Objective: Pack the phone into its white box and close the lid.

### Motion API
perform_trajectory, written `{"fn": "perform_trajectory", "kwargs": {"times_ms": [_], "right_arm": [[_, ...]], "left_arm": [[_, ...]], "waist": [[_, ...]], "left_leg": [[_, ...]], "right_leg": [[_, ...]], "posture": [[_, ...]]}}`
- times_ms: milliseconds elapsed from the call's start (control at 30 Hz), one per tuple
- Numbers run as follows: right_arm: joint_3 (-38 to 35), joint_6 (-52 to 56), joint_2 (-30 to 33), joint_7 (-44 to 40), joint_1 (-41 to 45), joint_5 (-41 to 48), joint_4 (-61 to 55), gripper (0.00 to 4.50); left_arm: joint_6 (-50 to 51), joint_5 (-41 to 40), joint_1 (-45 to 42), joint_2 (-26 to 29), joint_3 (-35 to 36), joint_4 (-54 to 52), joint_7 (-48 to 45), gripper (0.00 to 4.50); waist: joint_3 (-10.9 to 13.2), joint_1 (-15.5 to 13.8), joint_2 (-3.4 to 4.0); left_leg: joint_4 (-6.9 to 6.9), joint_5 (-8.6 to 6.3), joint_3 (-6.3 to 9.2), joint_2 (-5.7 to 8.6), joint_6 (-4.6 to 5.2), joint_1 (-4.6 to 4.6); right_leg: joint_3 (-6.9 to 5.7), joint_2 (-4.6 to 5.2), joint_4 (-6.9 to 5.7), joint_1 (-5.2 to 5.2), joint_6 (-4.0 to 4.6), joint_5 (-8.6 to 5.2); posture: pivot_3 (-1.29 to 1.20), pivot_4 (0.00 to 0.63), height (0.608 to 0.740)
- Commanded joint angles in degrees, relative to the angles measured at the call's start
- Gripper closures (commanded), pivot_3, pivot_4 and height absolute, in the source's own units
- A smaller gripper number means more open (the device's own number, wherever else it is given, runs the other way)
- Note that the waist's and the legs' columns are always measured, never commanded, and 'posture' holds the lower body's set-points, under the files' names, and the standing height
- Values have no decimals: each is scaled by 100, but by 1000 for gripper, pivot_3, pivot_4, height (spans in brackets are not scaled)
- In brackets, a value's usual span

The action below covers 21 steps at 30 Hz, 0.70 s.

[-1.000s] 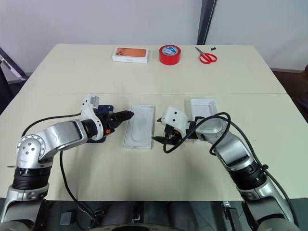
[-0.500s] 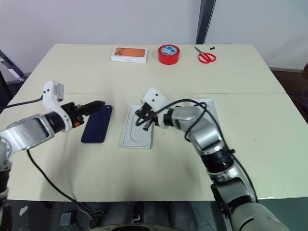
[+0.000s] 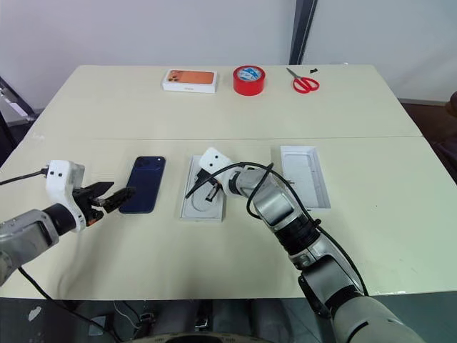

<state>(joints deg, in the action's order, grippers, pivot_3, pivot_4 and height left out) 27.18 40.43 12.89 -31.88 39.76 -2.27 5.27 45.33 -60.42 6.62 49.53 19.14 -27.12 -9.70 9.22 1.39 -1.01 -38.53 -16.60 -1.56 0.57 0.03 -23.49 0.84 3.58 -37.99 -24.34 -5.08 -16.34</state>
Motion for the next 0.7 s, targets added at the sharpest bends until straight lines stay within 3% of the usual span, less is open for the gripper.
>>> {"fn": "perform_trajectory", "kwargs": {"times_ms": [33,233,367,400,433,700], "right_arm": [[64,-53,-38,-30,-3,-127,-147,4419],[-387,-9,-111,-227,219,203,-787,4419],[-167,286,-306,-314,463,190,-997,4419],[-54,327,-415,-298,537,147,-931,4419],[86,346,-491,-291,616,70,-849,4500],[657,596,-1224,-151,1159,-262,221,4500]], "left_arm": [[-138,242,38,-132,196,-210,-234,504],[176,101,-284,-458,428,24,46,504],[811,-328,-739,-653,643,498,707,504],[1001,-535,-918,-740,733,757,950,504],[1167,-699,-1089,-819,817,996,1172,1],[2371,-1098,-2222,-994,731,2225,1892,1]], "waist": [[0,-1,0],[0,-12,0],[0,9,1],[0,17,0],[-1,26,-1],[-6,100,-13]], "left_leg": [[5,1,0,0,-2,1],[25,6,1,0,-9,2],[28,10,3,0,-14,4],[28,10,3,0,-14,6],[28,10,3,0,-14,7],[25,13,5,3,-18,6]], "right_leg": [[0,0,0,-1,1,0],[-1,0,0,-11,0,2],[-1,-1,-6,-14,0,2],[-1,-1,-9,-14,0,2],[-2,-2,-10,-13,-1,2],[-6,-4,-13,-13,-2,3]], "posture": [[0,150,725],[0,150,725],[0,150,725],[0,150,725],[0,150,725],[0,150,725]]}}
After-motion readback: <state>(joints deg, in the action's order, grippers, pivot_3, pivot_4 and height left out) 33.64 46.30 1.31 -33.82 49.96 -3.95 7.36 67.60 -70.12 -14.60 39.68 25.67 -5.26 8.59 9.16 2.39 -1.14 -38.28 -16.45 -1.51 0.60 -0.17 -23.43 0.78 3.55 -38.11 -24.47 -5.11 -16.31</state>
